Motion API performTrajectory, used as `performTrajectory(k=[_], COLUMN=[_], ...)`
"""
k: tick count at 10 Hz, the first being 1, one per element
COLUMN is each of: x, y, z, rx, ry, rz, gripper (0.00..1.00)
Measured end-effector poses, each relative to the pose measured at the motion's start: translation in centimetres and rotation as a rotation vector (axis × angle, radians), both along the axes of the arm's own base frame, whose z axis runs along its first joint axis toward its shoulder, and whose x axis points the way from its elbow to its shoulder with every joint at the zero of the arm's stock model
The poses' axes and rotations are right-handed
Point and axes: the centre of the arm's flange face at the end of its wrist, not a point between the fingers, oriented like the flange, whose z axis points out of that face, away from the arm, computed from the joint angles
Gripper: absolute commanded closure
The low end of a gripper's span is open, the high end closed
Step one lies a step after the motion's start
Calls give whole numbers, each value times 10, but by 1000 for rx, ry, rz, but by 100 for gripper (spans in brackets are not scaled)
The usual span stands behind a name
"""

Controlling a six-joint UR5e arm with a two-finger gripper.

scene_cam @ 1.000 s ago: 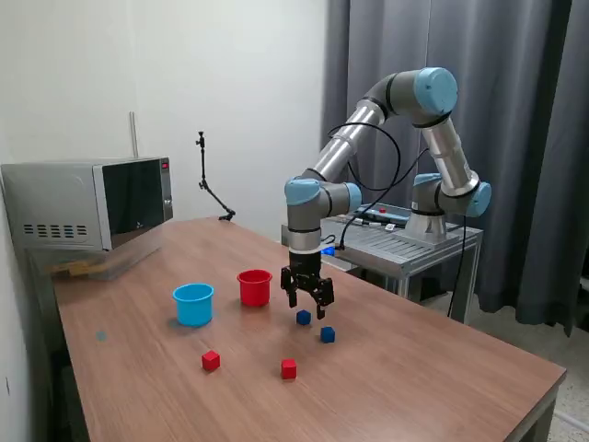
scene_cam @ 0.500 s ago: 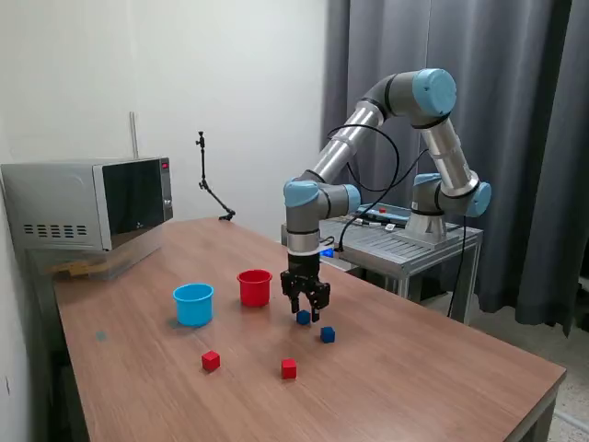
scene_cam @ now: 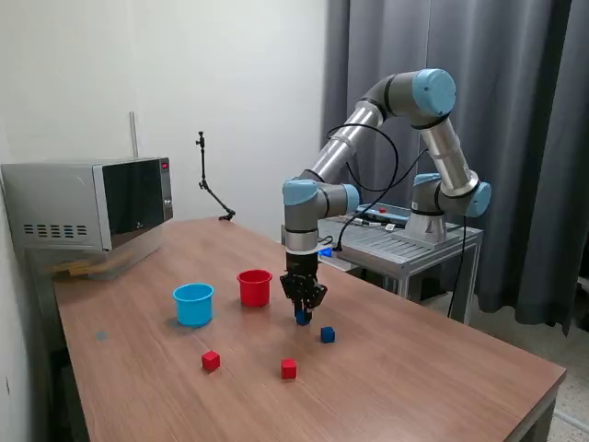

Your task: Place red objects in the red bin, and blue objects in the blue bin.

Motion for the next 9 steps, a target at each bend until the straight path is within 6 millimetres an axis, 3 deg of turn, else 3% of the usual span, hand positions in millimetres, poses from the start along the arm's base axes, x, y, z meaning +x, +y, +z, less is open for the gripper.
performTrajectory(k=[4, 9], x=[-6, -12], y=[1, 2], z=[11, 50], rx=[10, 16], ry=[15, 40], rz=[-1, -2], gripper=[100, 100])
